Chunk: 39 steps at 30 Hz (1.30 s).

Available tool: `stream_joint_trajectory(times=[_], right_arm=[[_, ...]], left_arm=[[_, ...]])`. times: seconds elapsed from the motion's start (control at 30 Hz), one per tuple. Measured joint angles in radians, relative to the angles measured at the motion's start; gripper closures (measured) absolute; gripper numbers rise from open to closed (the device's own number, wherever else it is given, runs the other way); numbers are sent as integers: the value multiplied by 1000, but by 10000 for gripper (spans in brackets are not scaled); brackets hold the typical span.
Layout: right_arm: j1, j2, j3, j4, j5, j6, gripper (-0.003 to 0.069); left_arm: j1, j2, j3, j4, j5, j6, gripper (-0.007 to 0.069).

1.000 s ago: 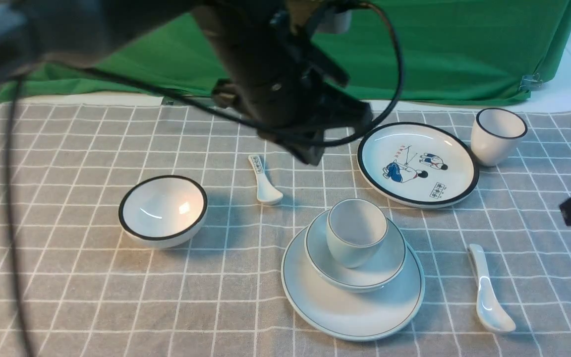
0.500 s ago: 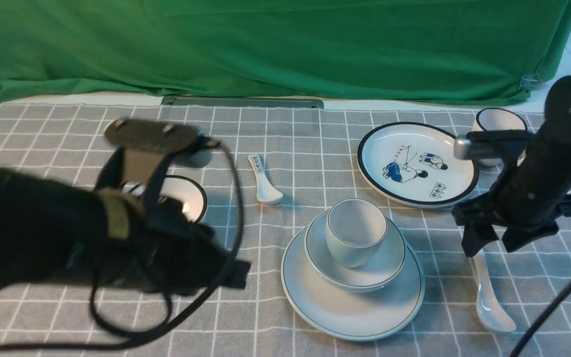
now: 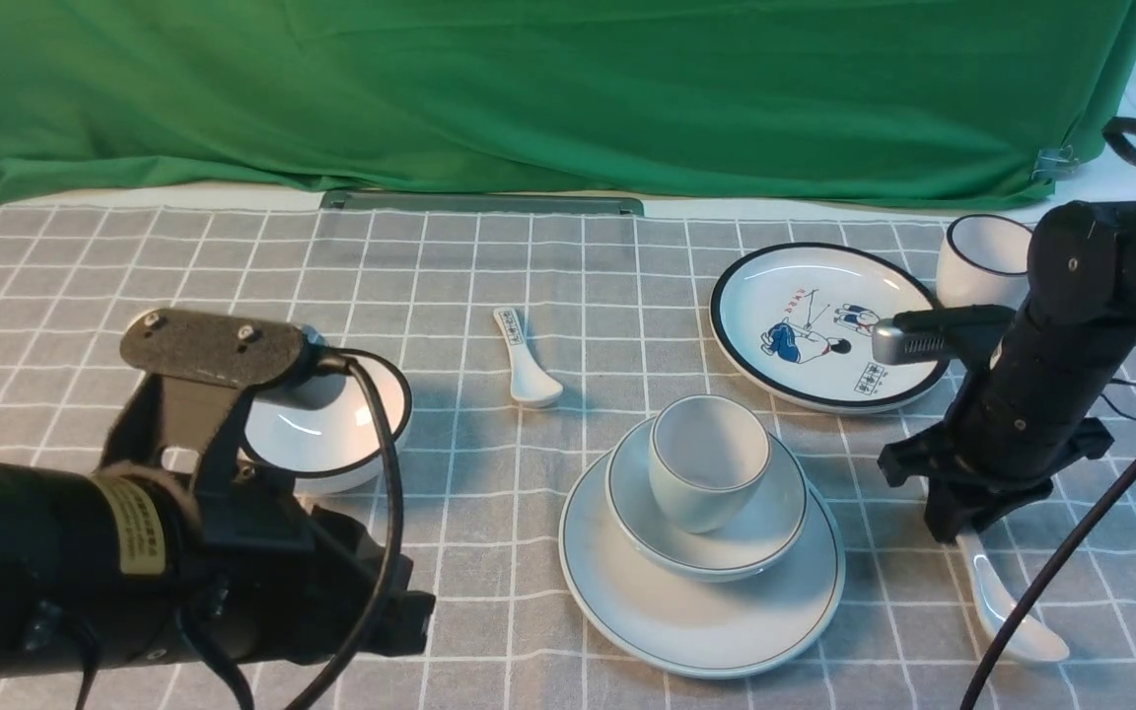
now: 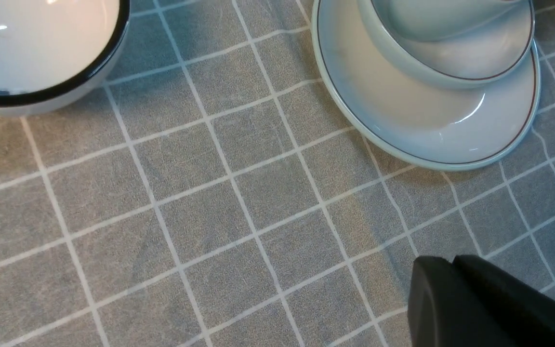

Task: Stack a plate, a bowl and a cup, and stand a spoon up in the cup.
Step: Use the right arm to grab a blue soup spoon, then use the right arm to put the blue soup spoon into the blue teacup in the middle

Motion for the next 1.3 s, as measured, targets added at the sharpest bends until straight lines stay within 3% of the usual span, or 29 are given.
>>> stream_joint_trajectory(times=[0.17, 0.27, 0.43, 0.6, 0.87, 1.3], right_arm=[[21, -194, 22, 75, -57, -67, 476], [135, -438, 138, 130, -384, -109, 476], [306, -595, 369, 147, -926, -45, 476], [397, -542, 471, 148, -1212, -36, 476], [423, -413, 479, 150, -1361, -29, 476], [427, -289, 480, 150, -1385, -16, 476]], left_arm=[[0, 0, 1, 32, -2, 0, 615], [0, 0, 3, 50, -30, -3, 615], [0, 0, 5, 54, -69, -7, 615], [0, 0, 5, 58, -95, -7, 615], [0, 0, 5, 67, -109, -9, 615], [0, 0, 5, 68, -110, -12, 615]])
